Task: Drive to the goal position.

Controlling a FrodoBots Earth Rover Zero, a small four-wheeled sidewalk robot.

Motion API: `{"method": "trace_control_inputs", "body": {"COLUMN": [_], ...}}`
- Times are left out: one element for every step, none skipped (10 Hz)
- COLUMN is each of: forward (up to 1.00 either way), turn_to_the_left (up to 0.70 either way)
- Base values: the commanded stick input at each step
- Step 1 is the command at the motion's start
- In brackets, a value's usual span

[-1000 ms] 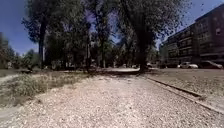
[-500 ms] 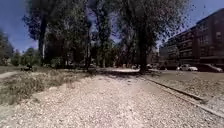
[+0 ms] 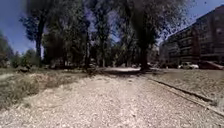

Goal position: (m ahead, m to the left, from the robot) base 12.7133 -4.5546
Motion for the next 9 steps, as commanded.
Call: {"method": "trace_control_inputs", "body": {"forward": [0.7,0.7,0.7,0.7,0.7,0.7,0.7,0.7,0.7], "turn_to_the_left": [0.0,0.0,0.0,0.0,0.0,0.0,0.0,0.0,0.0]}}
